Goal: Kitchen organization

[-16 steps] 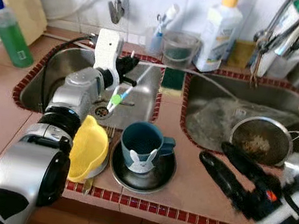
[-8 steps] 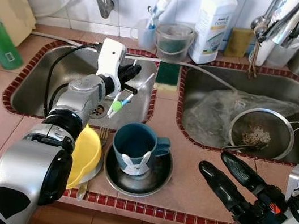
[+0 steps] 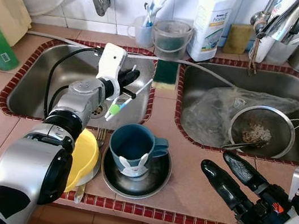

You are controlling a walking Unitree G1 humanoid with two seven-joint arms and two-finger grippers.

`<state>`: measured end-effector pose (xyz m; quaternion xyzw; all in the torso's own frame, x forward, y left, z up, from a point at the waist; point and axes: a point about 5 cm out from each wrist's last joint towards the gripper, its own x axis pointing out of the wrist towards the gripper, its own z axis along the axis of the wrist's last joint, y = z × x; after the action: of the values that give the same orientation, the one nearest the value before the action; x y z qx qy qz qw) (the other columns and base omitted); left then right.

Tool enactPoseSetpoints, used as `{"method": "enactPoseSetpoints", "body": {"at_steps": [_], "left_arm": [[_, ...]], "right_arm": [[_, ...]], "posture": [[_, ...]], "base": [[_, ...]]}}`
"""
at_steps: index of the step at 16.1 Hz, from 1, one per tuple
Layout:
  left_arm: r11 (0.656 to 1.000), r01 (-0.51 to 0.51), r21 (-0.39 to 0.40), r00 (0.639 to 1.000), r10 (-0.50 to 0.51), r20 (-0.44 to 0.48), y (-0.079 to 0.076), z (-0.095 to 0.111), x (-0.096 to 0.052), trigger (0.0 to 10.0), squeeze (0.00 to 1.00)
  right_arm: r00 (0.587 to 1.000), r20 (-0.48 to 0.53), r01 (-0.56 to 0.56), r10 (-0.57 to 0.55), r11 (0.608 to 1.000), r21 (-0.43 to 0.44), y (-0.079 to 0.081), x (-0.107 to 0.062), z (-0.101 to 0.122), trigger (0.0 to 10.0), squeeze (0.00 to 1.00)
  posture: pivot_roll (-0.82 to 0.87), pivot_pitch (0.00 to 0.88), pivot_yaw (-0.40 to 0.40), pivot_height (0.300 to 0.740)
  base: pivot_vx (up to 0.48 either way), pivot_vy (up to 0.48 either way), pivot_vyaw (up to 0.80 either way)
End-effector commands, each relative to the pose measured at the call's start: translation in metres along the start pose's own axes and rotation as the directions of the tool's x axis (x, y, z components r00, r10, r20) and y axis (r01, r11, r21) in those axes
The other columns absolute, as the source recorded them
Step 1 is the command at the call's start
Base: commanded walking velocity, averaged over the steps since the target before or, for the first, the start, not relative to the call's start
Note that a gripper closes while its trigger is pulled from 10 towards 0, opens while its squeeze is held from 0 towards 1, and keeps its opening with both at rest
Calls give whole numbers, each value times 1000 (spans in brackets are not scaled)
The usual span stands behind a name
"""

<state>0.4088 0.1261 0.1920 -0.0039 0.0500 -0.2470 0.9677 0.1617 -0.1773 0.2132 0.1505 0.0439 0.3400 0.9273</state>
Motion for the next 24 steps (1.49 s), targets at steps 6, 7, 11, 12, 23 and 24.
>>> {"method": "enactPoseSetpoints", "body": {"at_steps": [6,7,11,12,23,24], "left_arm": [[1000,3,-13,1000,-3,12,3,8,0,10000,1000],[1000,1,-11,1000,-1,16,4,9,0,10000,1000],[1000,-9,-8,1000,9,24,9,13,-2,10000,1000],[1000,-16,-9,999,16,37,13,18,-4,10000,1000],[998,-61,17,984,58,166,40,52,-26,10000,0],[998,-57,30,983,51,175,41,55,-30,10000,0]], "right_arm": [[1000,7,-6,6,1000,-21,0,0,6,10000,0],[1000,8,-6,7,1000,-22,-1,1,6,10000,0],[1000,13,-19,19,999,-26,-3,5,8,10000,0],[1000,14,-26,26,999,-29,-5,7,9,10000,0],[988,152,-26,34,998,-51,-25,55,25,10000,0],[985,173,0,12,998,-67,-29,61,25,10000,0]], "posture": [[-342,176,111,732],[-337,174,108,732],[-317,171,99,732],[-301,168,95,732],[-162,96,51,732],[-153,90,52,732]], "base": [[0,0,0],[0,0,0],[0,0,0],[0,0,0],[0,0,0],[0,0,0]]}}
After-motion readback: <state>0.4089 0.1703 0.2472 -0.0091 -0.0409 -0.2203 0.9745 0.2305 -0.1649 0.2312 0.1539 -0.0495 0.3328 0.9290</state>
